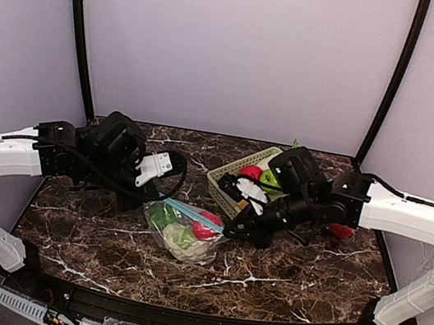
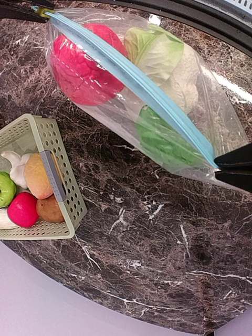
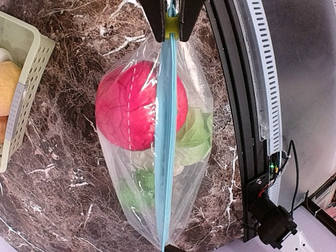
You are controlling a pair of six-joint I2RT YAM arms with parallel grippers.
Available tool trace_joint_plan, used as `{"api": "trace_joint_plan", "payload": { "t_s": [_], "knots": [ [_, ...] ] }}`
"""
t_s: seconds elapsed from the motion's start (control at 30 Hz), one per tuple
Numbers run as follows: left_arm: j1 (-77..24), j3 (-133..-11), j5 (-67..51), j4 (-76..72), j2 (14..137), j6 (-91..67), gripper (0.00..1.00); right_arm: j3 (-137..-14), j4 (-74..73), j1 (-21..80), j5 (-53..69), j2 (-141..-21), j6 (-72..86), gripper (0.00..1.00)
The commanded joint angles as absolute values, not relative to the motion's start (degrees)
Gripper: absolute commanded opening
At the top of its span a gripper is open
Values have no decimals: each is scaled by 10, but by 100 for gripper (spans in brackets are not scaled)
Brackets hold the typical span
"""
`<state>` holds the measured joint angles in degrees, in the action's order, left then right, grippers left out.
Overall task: Place the food in the zip-top bag and seal the zipper
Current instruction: Zip the zipper on the zipper food storage bag.
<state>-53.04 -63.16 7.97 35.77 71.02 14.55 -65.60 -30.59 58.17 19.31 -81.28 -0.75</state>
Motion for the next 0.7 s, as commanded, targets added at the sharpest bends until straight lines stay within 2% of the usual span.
{"api": "trace_joint_plan", "payload": {
  "t_s": [0.0,0.27,0.43,0.67],
  "knots": [
    [-509,-619,171,395,683,135,1,-638,-389,576,187,-791,0,0],
    [-507,-608,166,381,679,118,1,-643,-385,575,201,-794,20,0],
    [-507,-589,89,351,676,59,1,-643,-299,585,282,-824,75,0],
    [-506,-577,21,360,660,-13,1,-656,-245,611,324,-906,124,0]
  ]
}}
